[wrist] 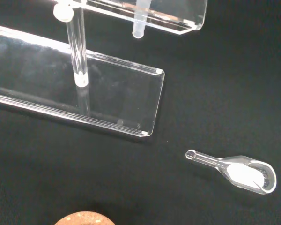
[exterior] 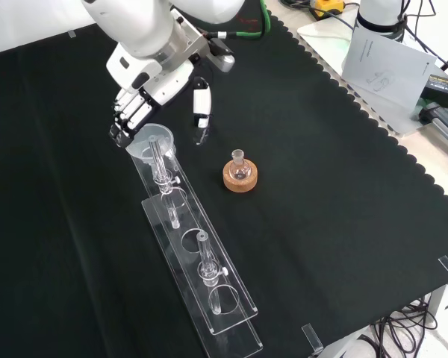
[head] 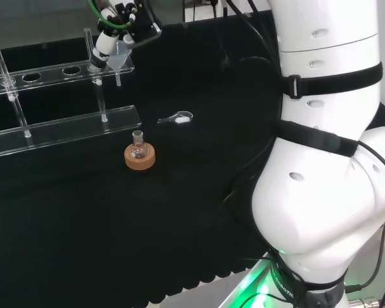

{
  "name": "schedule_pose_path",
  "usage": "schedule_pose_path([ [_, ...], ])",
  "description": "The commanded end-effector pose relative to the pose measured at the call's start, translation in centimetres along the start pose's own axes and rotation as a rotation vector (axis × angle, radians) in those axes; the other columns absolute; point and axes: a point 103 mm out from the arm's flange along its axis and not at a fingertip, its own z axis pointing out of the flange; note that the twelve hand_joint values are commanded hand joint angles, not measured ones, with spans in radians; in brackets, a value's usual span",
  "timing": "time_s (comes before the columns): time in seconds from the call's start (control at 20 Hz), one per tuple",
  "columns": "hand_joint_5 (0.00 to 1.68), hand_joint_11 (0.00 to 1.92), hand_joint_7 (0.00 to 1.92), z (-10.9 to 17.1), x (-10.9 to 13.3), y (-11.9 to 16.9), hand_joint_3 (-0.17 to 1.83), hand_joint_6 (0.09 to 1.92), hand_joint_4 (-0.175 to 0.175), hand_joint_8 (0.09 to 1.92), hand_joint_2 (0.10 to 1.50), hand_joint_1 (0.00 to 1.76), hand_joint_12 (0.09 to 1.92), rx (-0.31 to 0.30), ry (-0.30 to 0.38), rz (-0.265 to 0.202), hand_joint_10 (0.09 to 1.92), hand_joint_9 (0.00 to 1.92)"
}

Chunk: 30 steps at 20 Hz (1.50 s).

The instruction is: Pick up the funnel from the transparent funnel stand.

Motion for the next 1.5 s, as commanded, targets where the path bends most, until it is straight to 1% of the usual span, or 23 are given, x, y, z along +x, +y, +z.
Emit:
schedule_pose_path([
  [0.05,0.07,0.23,0.0,0.7,-0.1,1.0,0.19,0.09,-0.006,0.31,0.79,0.54,1.54,0.015,-0.003,-0.011,0.92,0.04],
  [0.25,0.07,0.22,0.0,0.9,-0.3,1.3,0.2,0.09,-0.006,0.32,0.79,0.54,1.54,0.012,0.001,-0.011,0.91,0.04],
  [0.4,0.07,0.22,0.0,1.0,-0.4,1.8,0.2,0.09,-0.006,0.33,0.79,0.54,1.54,0.023,0.0,-0.012,0.91,0.04],
  [0.6,0.07,0.21,0.0,1.3,-0.9,2.7,0.21,0.09,-0.008,0.35,0.79,0.55,1.54,0.02,-0.003,-0.012,0.91,0.04],
  [0.9,0.08,0.22,0.0,1.6,-1.1,3.1,0.21,0.09,-0.01,0.37,0.8,0.56,1.54,0.011,-0.002,-0.011,0.91,0.05],
  [1.15,0.09,0.22,0.0,1.6,-1.1,3.5,0.22,0.09,-0.011,0.4,0.8,0.57,1.53,0.025,-0.001,-0.013,0.91,0.06],
  [1.25,0.09,0.23,0.0,1.7,-1.1,3.7,0.23,0.09,-0.012,0.47,0.8,0.57,1.53,0.028,-0.01,-0.012,0.9,0.1],
  [1.3,0.11,0.23,0.0,1.7,-1.1,3.8,0.24,0.09,-0.015,0.54,0.79,0.57,1.53,0.026,-0.016,-0.01,0.88,0.14],
  [1.4,0.16,0.24,0.05,1.8,-1.1,3.9,0.26,0.09,-0.025,0.68,0.78,0.58,1.52,0.031,-0.023,-0.006,0.83,0.26],
  [1.5,0.19,0.25,0.1,2.1,-1.1,4.0,0.28,0.09,-0.033,0.74,0.78,0.59,1.52,0.034,-0.026,-0.002,0.8,0.33],
])
